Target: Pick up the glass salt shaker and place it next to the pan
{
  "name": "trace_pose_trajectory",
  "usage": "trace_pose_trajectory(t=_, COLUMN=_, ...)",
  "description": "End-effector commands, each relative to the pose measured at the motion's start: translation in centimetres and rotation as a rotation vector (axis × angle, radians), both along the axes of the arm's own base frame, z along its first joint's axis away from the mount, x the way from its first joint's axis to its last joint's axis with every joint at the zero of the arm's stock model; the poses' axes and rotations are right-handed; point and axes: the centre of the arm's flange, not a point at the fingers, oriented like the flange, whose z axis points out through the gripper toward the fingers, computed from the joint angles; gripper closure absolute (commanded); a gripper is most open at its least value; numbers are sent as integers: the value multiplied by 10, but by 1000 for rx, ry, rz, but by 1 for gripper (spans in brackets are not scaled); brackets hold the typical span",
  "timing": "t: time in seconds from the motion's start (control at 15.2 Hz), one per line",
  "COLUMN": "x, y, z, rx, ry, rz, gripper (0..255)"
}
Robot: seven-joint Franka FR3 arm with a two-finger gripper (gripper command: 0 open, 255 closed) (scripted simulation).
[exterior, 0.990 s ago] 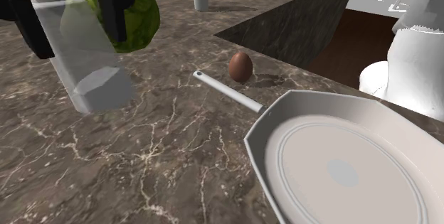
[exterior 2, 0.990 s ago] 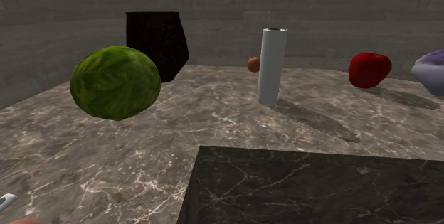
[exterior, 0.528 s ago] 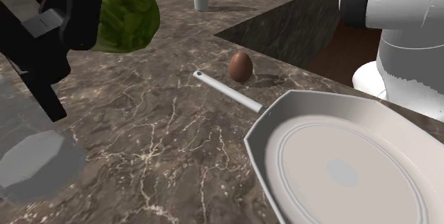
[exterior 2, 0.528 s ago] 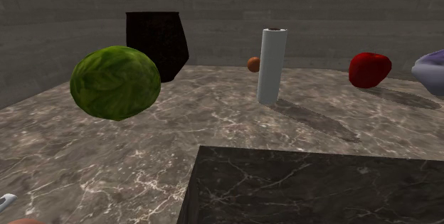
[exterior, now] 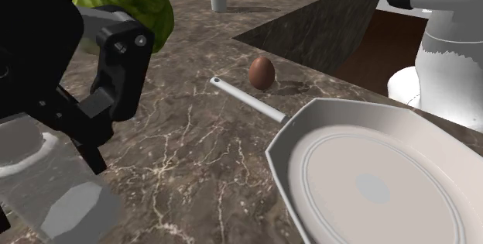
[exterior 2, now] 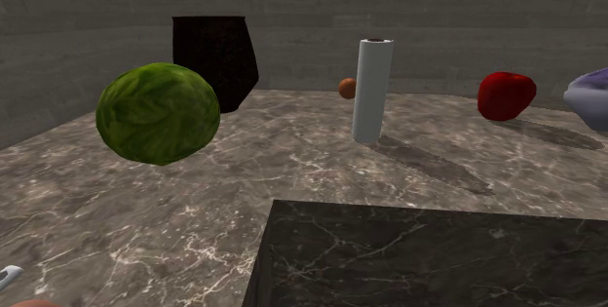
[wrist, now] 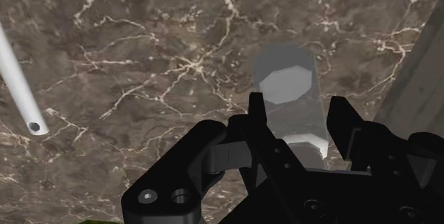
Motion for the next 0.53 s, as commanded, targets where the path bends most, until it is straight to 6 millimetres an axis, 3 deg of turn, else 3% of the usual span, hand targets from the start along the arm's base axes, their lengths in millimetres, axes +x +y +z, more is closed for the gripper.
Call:
trace_pose_trajectory(t=0.0, x=0, y=-1, z=-10, rx=1, ry=0, rz=0, gripper=255)
trace_pose_trajectory(t=0.46, x=0, y=-1, z=-47, rx=1, ry=0, rz=0, gripper=255)
